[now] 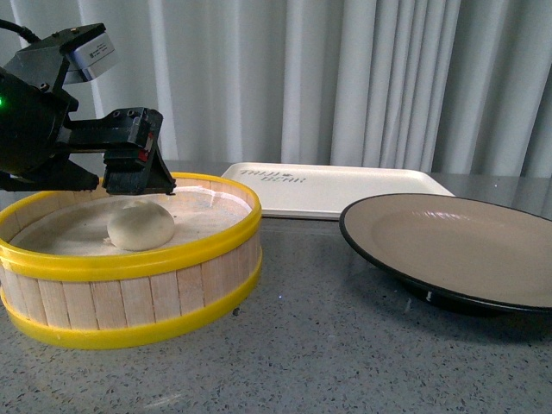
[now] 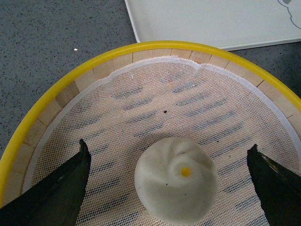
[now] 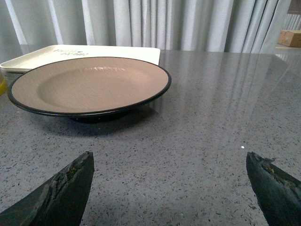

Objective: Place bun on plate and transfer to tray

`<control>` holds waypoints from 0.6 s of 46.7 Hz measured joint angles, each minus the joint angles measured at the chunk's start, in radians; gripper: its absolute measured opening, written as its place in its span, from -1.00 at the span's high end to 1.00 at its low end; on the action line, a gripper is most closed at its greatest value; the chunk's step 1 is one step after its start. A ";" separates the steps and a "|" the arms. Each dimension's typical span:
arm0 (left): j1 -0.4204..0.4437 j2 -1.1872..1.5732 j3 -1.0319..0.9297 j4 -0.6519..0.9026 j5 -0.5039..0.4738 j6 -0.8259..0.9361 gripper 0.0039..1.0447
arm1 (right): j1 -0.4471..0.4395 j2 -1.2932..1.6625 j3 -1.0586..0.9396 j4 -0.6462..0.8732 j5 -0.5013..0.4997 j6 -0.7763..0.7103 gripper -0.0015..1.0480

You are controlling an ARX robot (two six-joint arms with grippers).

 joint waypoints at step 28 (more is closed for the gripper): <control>-0.034 0.018 -0.019 0.033 -0.051 0.008 -0.88 | 0.000 0.000 0.000 0.000 0.000 0.000 -0.84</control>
